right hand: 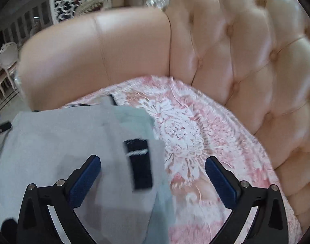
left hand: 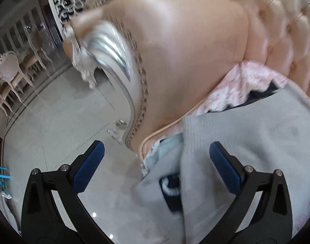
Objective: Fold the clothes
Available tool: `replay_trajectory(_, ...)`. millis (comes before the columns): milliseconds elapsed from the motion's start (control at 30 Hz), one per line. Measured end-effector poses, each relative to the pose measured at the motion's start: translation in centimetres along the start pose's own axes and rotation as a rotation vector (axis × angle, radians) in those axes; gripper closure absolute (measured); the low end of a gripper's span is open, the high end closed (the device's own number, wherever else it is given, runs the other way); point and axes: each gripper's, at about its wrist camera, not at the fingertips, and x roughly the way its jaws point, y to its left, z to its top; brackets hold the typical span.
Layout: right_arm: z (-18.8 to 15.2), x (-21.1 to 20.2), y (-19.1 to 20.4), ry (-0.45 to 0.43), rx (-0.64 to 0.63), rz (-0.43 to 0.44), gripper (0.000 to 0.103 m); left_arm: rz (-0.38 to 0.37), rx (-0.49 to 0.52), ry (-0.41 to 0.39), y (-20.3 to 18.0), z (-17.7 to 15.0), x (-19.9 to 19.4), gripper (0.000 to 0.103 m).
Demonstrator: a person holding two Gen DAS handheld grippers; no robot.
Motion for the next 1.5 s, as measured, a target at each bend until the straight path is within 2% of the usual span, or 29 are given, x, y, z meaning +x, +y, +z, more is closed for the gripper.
replay_trajectory(100,-2.4,-3.0,2.1,-0.053,-0.069,0.018,0.000,-0.077,0.062,-0.048,-2.4,-2.9,-4.3,0.000)
replay_trajectory(167,-4.2,-4.1,3.9,-0.074,-0.113,0.031,0.000,-0.095,0.120,-0.054,-4.2,-5.5,-5.7,0.000)
replay_trajectory(233,-5.6,-3.4,4.8,-0.027,-0.130,0.039,0.000,-0.099,0.142,0.001,-5.1,-7.7,-4.6,0.000)
replay_trajectory(333,-7.4,-1.3,4.8,0.068,-0.130,0.036,0.000,-0.121,0.105,0.057,-4.4,-9.9,-2.5,0.000)
replay_trajectory(367,-8.0,-0.8,3.7,0.094,-0.072,0.070,0.000,-0.145,0.077,0.068,-3.6,-10.2,-2.3,0.000)
replay_trajectory(433,-8.3,-1.5,2.2,0.090,0.013,0.082,0.000,-0.162,0.049,0.081,-2.7,-10.2,-2.5,0.000)
replay_trajectory(533,-8.3,-3.7,1.3,0.050,0.071,0.077,0.000,-0.175,0.053,0.039,-2.5,-10.2,-5.0,0.000)
replay_trajectory(600,-8.6,-3.5,2.9,0.049,0.028,0.094,0.000,-0.210,0.080,0.019,-3.3,-10.5,-6.4,0.000)
replay_trajectory(700,-9.1,-3.2,5.3,0.050,-0.039,0.120,0.000,-0.232,0.185,0.016,-6.4,-10.9,-6.4,0.000)
replay_trajectory(867,-9.8,-2.6,9.4,0.052,-0.151,0.163,0.000,-0.178,0.271,0.053,-8.9,-11.7,-3.8,0.000)
replay_trajectory(967,-10.2,-2.4,8.7,0.048,-0.144,0.188,0.000,-0.163,0.330,0.066,-9.7,-11.9,-4.1,0.000)
replay_trajectory(1033,-10.1,-3.3,8.3,0.059,-0.148,0.178,0.000,-0.199,0.304,0.052,-9.2,-11.4,-5.5,0.000)
replay_trajectory(1100,-9.8,-4.1,7.5,0.029,-0.134,0.167,0.000,-0.218,0.267,0.007,-8.8,-10.8,-7.0,0.000)
replay_trajectory(1167,-9.4,-5.4,7.1,-0.003,-0.103,0.154,0.000,-0.212,0.252,-0.019,-9.0,-10.2,-7.4,0.000)
replay_trajectory(1200,-9.1,-5.4,7.0,-0.011,-0.099,0.153,0.000,-0.202,0.249,0.003,-9.1,-10.2,-6.6,0.000)
replay_trajectory(1233,-8.9,-4.9,7.0,-0.001,-0.107,0.133,0.000,-0.197,0.244,0.039,-9.0,-10.4,-5.5,0.000)
replay_trajectory(1300,-9.1,-2.9,7.1,0.097,-0.128,0.076,0.000,-0.182,0.266,0.062,-9.3,-10.9,-3.8,0.000)
replay_trajectory(1367,-9.7,-2.6,6.4,0.119,-0.073,0.101,0.000,-0.160,0.320,0.055,-10.0,-11.4,-4.0,0.000)
replay_trajectory(1433,-10.3,-2.9,5.7,0.138,-0.017,0.117,0.000,-0.183,0.319,0.066,-10.0,-11.4,-4.7,0.000)
replay_trajectory(1500,-11.0,-4.0,5.2,0.152,0.043,0.135,0.000,-0.230,0.260,0.066,-9.2,-11.0,-6.1,0.000)
